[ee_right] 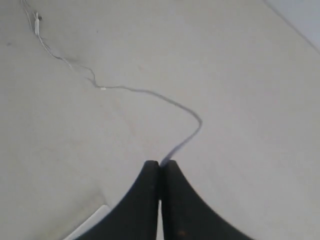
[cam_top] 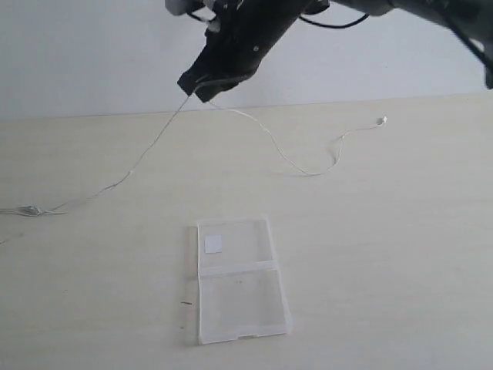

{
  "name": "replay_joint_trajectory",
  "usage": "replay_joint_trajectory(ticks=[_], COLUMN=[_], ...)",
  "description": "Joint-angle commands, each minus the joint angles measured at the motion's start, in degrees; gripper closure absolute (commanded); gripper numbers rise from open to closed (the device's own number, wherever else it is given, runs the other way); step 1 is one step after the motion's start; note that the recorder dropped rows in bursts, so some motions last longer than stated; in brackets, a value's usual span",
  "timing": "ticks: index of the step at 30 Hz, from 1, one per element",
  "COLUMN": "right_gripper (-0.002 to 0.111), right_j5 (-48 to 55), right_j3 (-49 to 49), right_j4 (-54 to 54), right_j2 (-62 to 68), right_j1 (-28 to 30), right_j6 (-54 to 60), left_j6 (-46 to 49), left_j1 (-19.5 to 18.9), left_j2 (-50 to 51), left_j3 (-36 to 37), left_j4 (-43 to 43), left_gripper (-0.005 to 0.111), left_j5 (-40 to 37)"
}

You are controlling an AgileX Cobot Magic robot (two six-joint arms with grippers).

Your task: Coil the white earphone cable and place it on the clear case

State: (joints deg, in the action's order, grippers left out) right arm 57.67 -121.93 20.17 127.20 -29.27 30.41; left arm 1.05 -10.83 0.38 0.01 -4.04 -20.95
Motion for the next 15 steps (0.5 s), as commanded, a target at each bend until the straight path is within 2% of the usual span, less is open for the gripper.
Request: replay_joint_trajectory(ticks=[1, 15], right_gripper=[0.108, 0.108], right_j5=[1.63, -1.18], right_j3=[-0.14, -0.01], right_j4=[-2.18, -3.15], right_j2=[-7.74, -28.17], right_j1=[0.07, 0.08], right_j6=[0.00, -0.99], left_j6=[0.25, 0.25], left_j1=[0.28, 0.28], left_j2=[-0.38, -0.38], left_j3=[-0.01, -0.01], left_j4=[-0.50, -0.50], left_gripper=[0.107, 0.107], left_j5=[0.66, 0.66])
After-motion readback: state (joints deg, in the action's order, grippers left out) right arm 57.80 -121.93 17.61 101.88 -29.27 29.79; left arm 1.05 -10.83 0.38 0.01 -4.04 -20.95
